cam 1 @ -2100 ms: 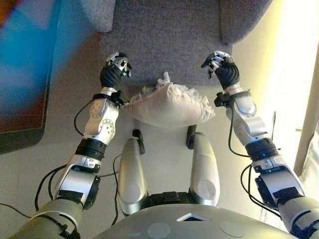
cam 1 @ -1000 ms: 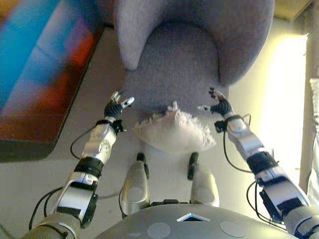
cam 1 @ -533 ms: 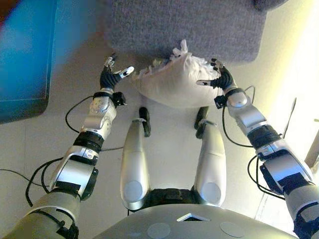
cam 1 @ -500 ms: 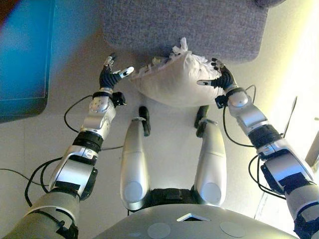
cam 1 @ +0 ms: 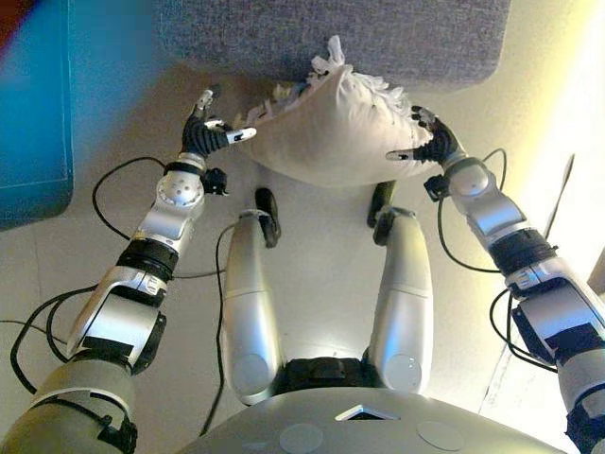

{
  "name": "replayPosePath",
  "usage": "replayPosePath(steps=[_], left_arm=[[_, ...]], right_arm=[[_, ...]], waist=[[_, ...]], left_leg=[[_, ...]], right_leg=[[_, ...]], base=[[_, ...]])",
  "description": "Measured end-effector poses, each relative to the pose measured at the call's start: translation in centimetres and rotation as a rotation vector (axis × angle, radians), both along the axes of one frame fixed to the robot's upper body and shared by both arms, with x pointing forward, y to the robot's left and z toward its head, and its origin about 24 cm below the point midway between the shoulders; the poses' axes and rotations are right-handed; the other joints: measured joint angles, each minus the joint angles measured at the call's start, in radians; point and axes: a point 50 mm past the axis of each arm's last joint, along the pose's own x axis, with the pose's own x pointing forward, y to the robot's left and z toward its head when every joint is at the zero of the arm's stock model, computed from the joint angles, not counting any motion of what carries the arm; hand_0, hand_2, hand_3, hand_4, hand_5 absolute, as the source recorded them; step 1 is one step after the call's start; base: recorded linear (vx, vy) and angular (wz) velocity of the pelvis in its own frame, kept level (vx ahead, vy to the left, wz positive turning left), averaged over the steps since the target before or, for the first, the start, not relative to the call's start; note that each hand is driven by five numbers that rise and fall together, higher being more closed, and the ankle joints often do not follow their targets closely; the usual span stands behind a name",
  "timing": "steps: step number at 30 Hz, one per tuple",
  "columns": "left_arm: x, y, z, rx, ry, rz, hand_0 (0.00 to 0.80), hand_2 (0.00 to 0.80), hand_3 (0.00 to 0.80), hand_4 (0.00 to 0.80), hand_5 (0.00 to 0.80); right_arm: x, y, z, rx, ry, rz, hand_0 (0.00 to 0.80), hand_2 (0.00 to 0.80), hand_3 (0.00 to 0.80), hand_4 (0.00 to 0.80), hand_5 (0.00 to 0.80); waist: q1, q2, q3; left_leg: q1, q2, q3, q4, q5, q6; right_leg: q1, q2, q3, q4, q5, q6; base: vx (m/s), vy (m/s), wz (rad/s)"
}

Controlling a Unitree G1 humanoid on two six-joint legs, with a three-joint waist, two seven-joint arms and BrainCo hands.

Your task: Pick up the cushion and take it to the sofa

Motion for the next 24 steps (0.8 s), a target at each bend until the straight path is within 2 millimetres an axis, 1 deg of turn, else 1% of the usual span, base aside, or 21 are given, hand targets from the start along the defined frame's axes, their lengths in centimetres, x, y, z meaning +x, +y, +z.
replayPosePath(steps=[5,9,13,15,19,21,24], left_arm=[[0.2,-0.2,0.5,0.012,-0.018,-0.007,0.0,0.0,0.0,0.0,0.0],[0.4,-0.8,0.9,0.217,-0.043,-0.029,0.0,0.0,0.0,0.0,0.0],[1.3,-1.6,2.6,0.461,-0.095,-0.055,0.0,0.0,0.0,0.0,0.0],[1.9,-1.9,3.7,0.529,-0.119,-0.043,0.0,0.0,0.0,0.0,0.0],[2.8,-2.1,5.5,0.641,-0.15,-0.023,0.0,0.0,0.0,0.0,0.0],[3.1,-2.3,5.8,0.677,-0.147,-0.023,0.0,0.0,0.0,0.0,0.0],[3.5,-2.2,6.4,0.688,-0.143,-0.01,0.0,0.0,0.0,0.0,0.0]], right_arm=[[0.5,0.4,1.3,-0.082,-0.053,0.01,0.0,0.0,0.0,0.0,0.0],[1.3,0.8,2.9,-0.13,-0.088,0.011,0.0,0.0,0.0,0.0,0.0],[2.3,1.0,4.6,-0.18,-0.111,-0.003,0.0,0.0,0.0,0.0,0.0],[2.7,1.1,5.2,-0.201,-0.117,-0.011,0.0,0.0,0.0,0.0,0.0],[3.2,1.5,6.1,-0.252,-0.124,-0.005,0.0,0.0,0.0,0.0,0.0],[3.5,1.4,6.5,-0.267,-0.118,-0.017,0.0,0.0,0.0,0.0,0.0],[3.8,1.3,7.0,-0.299,-0.118,-0.022,0.0,0.0,0.0,0.0,0.0]], waist=[[-0.002,0.005,0.003],[-0.001,0.009,0.005],[-0.001,0.019,0.01],[-0.001,0.025,0.013],[-0.001,0.03,0.015],[-0.001,0.037,0.019],[-0.002,0.038,0.02]], left_leg=[[0.0,-0.001,0.003,-0.004,-0.002,-0.003],[-0.005,-0.003,0.004,0.001,-0.004,-0.006],[-0.005,-0.003,0.005,0.001,-0.003,-0.006],[-0.006,-0.005,0.01,0.001,-0.004,-0.006],[-0.02,-0.008,0.014,0.002,0.0,-0.011],[-0.019,-0.009,0.015,0.005,-0.001,-0.01],[-0.019,-0.009,0.016,0.005,-0.001,-0.011]], right_leg=[[-0.007,0.001,0.004,0.002,0.0,-0.001],[-0.019,0.0,0.01,0.021,-0.008,-0.006],[-0.02,0.0,0.013,0.023,-0.009,-0.006],[-0.026,0.0,0.019,0.023,-0.008,-0.005],[-0.044,0.0,0.022,0.029,-0.008,-0.005],[-0.046,-0.001,0.024,0.037,-0.01,-0.004],[-0.05,0.0,0.025,0.041,-0.011,-0.006]], base=[[0.0,0.0,0.0],[0.009,0.013,0.01],[-0.002,0.053,0.0],[-0.006,0.051,-0.02],[-0.003,0.019,-0.01],[0.0,0.0,0.0],[0.0,0.0,0.0]])
